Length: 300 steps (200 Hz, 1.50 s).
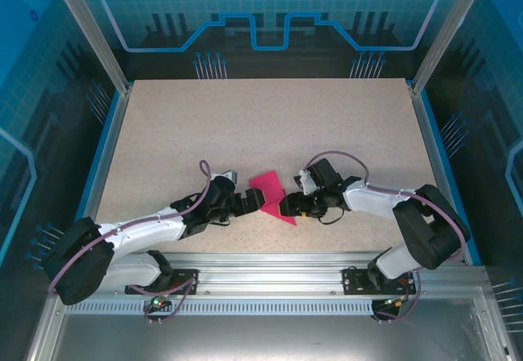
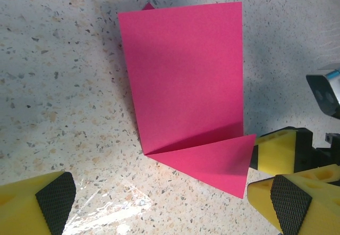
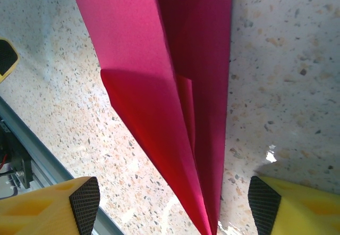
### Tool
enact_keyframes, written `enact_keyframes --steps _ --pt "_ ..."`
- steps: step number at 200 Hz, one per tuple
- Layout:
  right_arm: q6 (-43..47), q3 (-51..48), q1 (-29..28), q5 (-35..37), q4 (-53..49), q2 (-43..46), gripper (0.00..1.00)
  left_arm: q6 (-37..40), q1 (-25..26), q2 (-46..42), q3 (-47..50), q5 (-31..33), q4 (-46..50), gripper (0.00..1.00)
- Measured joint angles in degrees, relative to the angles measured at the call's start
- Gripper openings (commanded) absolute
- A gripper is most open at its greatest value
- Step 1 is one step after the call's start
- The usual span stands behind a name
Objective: Fold a paper plane with a square sheet of paper (pick it up from the middle)
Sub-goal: Fold the wing for the fifth time at the center of the table.
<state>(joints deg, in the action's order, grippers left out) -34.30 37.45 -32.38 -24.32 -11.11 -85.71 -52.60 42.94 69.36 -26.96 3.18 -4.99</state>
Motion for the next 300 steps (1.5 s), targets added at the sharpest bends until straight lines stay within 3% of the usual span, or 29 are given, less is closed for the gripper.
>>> enact_keyframes --steps 88,129,201,255,300 --pt "5.7 3.4 0.3 3.1 -5.7 0.6 0.77 0.0 0.0 -1.0 0.0 1.1 2.2 0.98" --pt "8.0 5.3 0.4 2.3 -6.0 -0.9 0.59 0.0 0.0 -1.0 0.0 1.7 2.9 0.98" --pt "10.2 9.6 0.6 1.8 -5.8 -8.7 0.38 0.0 0.0 -1.0 0.0 1.7 3.2 0.98" --pt "9.5 7.7 3.8 -3.4 -1.7 -9.9 0.15 0.0 0.0 -0.8 0.0 1.7 3.2 0.98" --pt "4.0 4.0 6.8 -9.5 5.3 -9.9 0.09 0.1 0.0 1.5 -0.9 1.7 3.4 0.99"
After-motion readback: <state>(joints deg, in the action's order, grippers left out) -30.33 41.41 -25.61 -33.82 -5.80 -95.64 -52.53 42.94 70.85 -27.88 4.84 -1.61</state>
